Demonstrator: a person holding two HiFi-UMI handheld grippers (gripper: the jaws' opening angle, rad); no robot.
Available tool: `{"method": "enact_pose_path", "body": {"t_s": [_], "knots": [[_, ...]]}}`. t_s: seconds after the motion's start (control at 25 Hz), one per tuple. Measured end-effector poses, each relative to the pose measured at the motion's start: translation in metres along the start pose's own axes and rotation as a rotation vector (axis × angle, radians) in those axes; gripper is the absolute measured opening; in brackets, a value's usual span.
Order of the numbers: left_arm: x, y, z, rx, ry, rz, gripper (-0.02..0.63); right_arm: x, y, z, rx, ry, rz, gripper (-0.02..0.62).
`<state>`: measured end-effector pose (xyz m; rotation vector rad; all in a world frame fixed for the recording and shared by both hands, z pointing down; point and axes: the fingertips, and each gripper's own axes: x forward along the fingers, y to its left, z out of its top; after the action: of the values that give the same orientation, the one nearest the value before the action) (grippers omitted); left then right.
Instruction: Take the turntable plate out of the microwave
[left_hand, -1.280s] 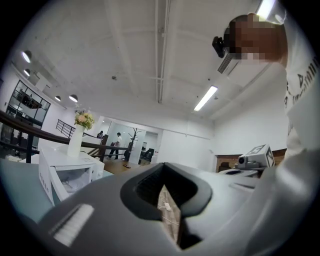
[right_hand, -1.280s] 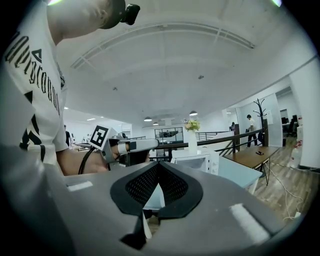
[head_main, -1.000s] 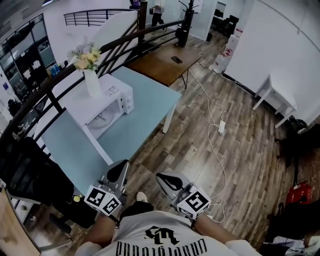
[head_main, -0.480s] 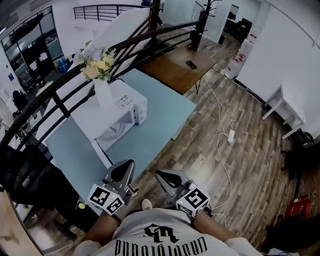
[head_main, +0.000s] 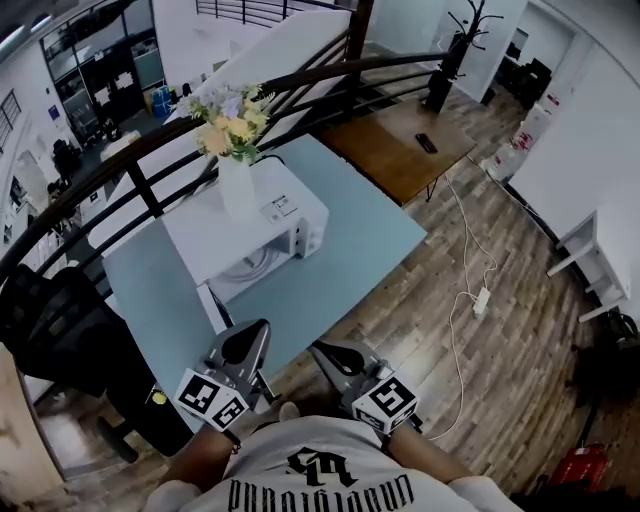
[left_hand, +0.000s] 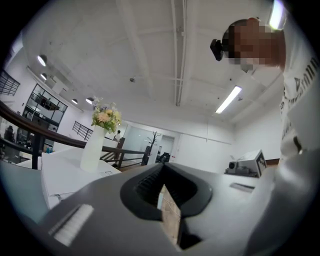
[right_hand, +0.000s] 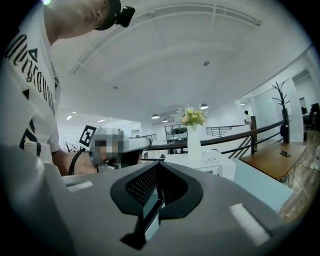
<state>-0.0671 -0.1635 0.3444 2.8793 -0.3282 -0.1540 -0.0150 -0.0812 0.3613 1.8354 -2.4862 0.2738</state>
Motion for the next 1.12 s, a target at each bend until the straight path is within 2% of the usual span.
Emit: {"method": "enact_pose_path", "body": {"t_s": [0.44,0.72,1.12], "knots": [[0.049,0.027,-0.015,0.016,-0.009,0.240,0.049,0.032,-0.072,-0.001,0.014,0.039,0.248,0.003],[0.087,0.019,-0.018,0.038,-0.036,0.382,0.049,0.028,-0.130,0.017,-0.003,0.039,0.365,0.003],[0.095,0.016,-0.024,0.093,-0.078,0.597,0.049,0.031,-0.171,0.012,-0.001,0.067,0.516,0.003]]}}
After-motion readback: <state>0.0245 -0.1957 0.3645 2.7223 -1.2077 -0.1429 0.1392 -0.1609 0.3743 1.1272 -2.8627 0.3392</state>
